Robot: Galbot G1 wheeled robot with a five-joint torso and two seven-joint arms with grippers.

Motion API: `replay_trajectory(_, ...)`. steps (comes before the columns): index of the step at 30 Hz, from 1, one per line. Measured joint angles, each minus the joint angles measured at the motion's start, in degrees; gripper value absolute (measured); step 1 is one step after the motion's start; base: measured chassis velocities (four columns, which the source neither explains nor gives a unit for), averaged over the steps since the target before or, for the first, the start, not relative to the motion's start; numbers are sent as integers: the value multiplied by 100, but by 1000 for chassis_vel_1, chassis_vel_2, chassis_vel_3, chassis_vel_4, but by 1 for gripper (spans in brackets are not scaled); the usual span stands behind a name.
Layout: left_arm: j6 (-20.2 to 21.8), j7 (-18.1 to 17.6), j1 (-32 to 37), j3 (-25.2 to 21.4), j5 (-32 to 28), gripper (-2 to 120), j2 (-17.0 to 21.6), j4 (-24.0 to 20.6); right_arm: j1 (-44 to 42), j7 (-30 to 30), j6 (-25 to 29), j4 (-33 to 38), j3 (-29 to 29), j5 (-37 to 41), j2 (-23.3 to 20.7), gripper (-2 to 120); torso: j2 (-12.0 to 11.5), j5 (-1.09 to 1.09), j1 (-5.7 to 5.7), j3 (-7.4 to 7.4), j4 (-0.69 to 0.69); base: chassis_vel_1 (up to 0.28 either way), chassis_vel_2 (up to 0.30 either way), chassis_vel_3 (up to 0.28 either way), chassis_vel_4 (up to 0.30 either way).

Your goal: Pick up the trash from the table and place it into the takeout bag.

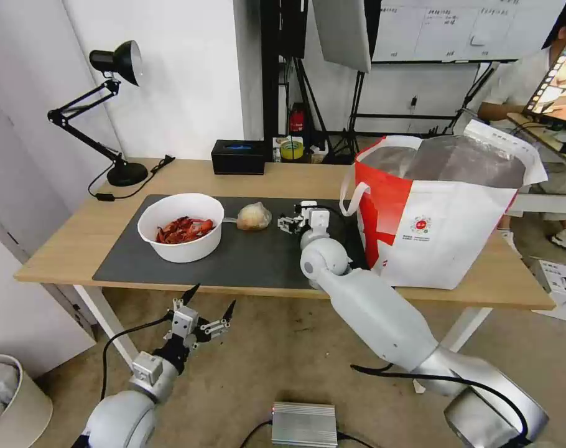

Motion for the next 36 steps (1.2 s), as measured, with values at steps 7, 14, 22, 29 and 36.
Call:
replay_trajectory(7,0,1,-1,1,-92,100,-9,-3,202,32,-252,-354,-49,41,162,100,0,0,0,0,0,0,0,0,0)
replay_trajectory(14,-4,5,7,-17,-90,100,-8,-4,407,44,-421,-592,-71,100,260,100,0,0,0,0,0,0,0,0,0)
replay_trajectory(22,-6,8,-2,-15,-75,100,-5,-25,544,76,-669,-751,-93,115,359,100,0,0,0,0,0,0,0,0,0)
replay_trajectory(29,-9,7,19,-23,-63,100,2,-44,552,107,-742,-863,-98,98,393,100,0,0,0,0,0,0,0,0,0)
replay_trajectory(36,-14,9,27,-15,-37,100,-8,-50,554,-30,-730,-1053,-36,67,441,100,0,0,0,0,0,0,0,0,0)
